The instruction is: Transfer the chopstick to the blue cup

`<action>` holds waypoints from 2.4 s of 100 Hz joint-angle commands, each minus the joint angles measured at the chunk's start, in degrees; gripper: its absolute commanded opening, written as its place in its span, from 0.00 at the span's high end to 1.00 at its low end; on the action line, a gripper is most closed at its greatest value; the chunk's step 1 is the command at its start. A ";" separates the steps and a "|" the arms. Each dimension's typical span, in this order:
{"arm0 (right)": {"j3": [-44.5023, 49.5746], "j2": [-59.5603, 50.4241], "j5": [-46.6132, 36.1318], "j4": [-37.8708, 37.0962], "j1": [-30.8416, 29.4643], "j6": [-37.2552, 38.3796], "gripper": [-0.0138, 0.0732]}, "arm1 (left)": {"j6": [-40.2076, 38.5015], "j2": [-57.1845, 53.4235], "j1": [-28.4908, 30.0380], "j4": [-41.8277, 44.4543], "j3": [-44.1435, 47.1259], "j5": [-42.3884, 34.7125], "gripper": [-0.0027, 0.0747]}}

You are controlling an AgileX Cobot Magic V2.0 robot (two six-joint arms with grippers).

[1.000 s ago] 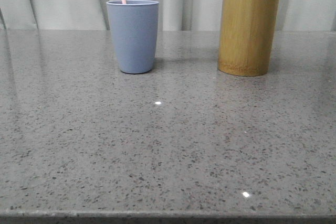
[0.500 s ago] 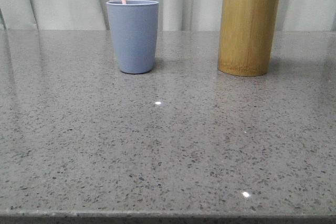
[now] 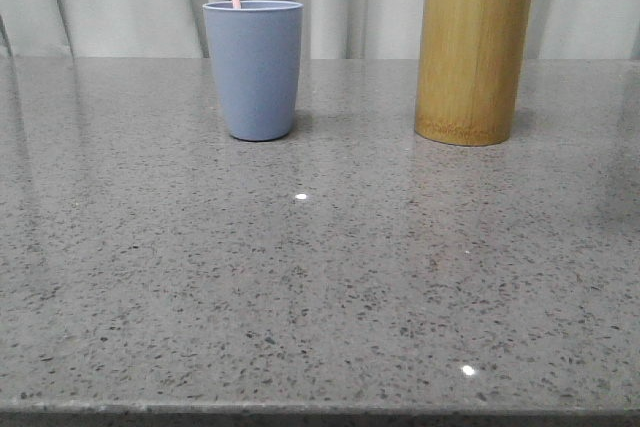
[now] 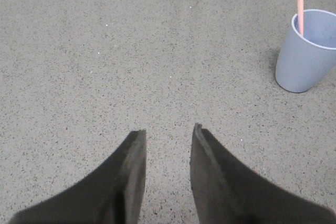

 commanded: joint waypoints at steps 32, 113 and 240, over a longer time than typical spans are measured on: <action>3.18 -14.85 6.85 -3.10 -11.23 0.74 0.93 | -0.41 -4.13 0.16 0.50 -1.15 -6.93 0.98; 18.65 -33.93 6.47 -6.21 -11.30 1.67 0.96 | -0.41 -22.00 0.16 1.31 16.55 -16.59 0.99; 19.73 -35.31 8.15 -6.21 -11.30 1.76 0.96 | -0.41 -22.32 0.16 1.43 17.99 -16.96 0.99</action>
